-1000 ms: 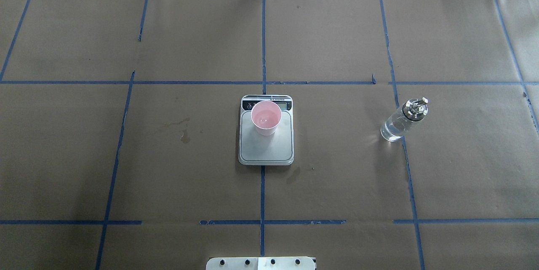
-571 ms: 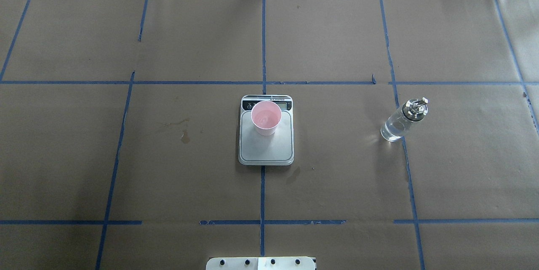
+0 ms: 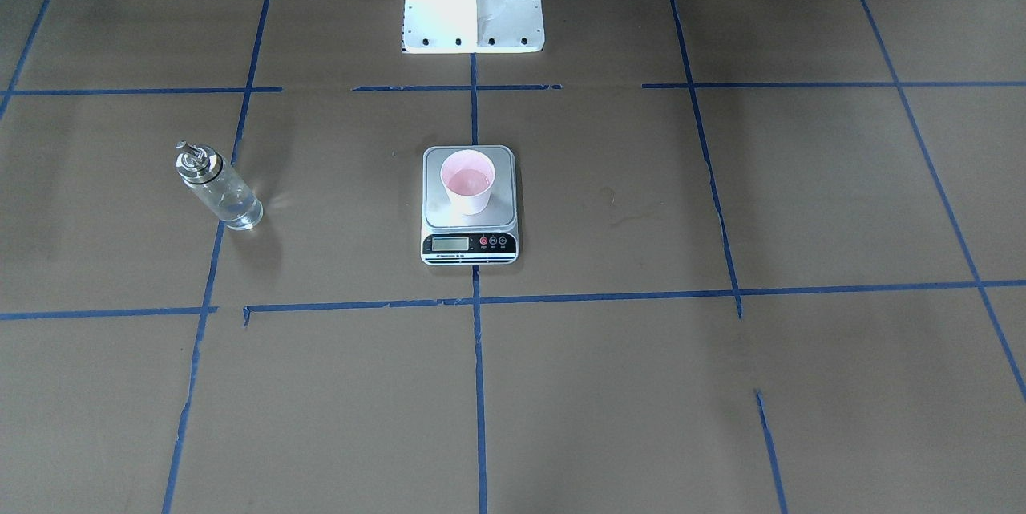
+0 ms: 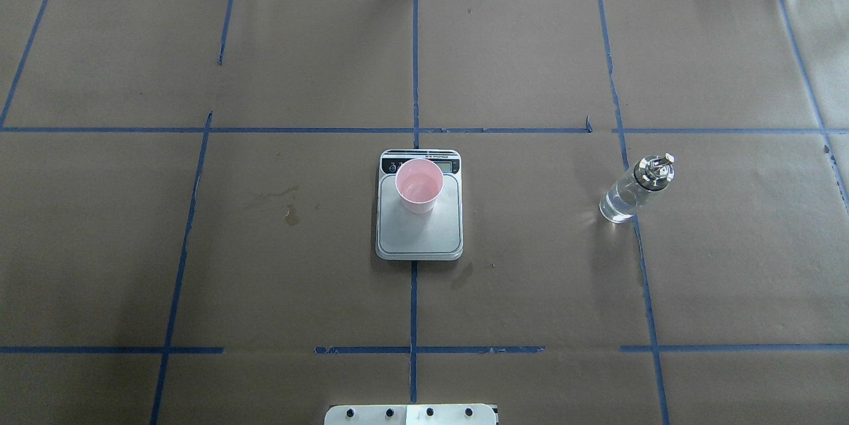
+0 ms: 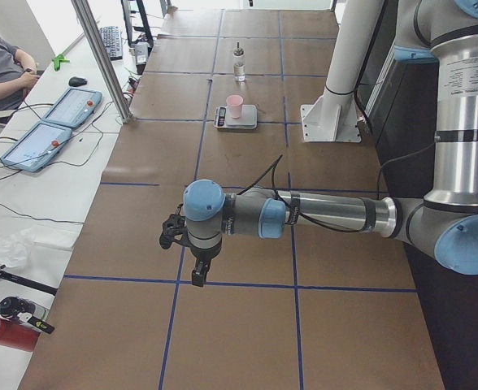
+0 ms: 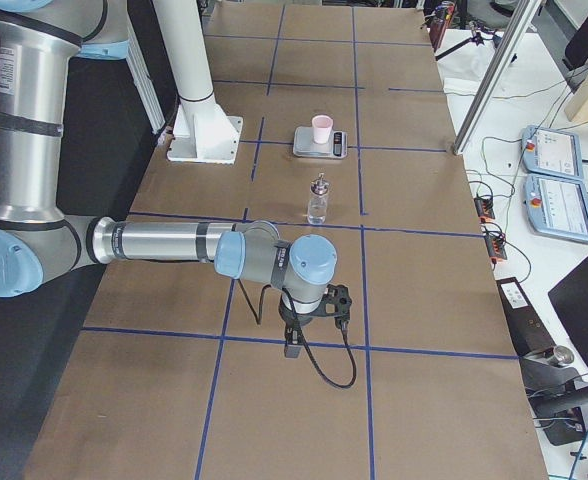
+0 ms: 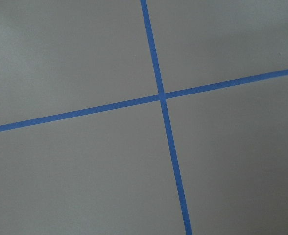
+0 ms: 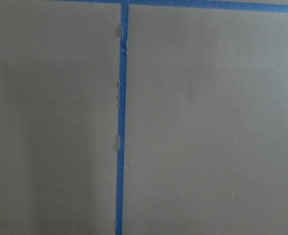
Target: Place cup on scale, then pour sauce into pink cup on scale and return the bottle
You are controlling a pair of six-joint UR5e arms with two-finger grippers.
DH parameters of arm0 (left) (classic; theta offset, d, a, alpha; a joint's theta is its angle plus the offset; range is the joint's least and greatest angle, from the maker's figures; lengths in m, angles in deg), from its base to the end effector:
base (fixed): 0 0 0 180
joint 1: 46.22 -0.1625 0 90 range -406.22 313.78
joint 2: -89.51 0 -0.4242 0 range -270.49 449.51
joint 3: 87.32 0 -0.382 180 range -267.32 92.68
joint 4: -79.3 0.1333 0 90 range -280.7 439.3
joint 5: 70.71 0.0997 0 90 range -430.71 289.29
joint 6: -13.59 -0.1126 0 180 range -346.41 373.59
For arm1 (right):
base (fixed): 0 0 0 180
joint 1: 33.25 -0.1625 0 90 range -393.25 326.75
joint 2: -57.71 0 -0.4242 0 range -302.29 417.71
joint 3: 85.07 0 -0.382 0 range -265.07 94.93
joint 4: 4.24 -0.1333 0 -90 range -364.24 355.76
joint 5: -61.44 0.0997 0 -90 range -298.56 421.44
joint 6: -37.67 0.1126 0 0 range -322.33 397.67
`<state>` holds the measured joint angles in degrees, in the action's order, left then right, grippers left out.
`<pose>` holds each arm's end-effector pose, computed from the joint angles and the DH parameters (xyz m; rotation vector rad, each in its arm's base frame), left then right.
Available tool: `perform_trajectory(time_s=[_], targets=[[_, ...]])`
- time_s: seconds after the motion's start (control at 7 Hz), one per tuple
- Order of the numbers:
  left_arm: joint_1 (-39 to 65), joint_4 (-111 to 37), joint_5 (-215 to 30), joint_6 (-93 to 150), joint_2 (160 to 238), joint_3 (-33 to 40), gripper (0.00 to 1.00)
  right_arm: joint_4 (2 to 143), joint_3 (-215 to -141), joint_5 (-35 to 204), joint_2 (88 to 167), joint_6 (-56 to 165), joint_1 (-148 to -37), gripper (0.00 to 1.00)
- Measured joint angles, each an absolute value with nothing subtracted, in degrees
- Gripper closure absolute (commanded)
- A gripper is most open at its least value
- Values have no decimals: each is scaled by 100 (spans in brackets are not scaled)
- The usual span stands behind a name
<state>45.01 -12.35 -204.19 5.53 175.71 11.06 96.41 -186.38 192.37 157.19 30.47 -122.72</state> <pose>-0.0657 -0.4593 0.6257 0.1647 0.7480 0.1546 0.0559 -0.3979 0.6681 -0.1056 -0.7204 -0.0739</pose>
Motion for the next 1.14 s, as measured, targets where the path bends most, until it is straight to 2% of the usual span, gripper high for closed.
perform_trajectory(time_s=[1.14], targets=[[4494, -1300, -20420, 556, 17544, 985, 0, 9561, -18829, 19083, 15709, 3050, -12272, 0]])
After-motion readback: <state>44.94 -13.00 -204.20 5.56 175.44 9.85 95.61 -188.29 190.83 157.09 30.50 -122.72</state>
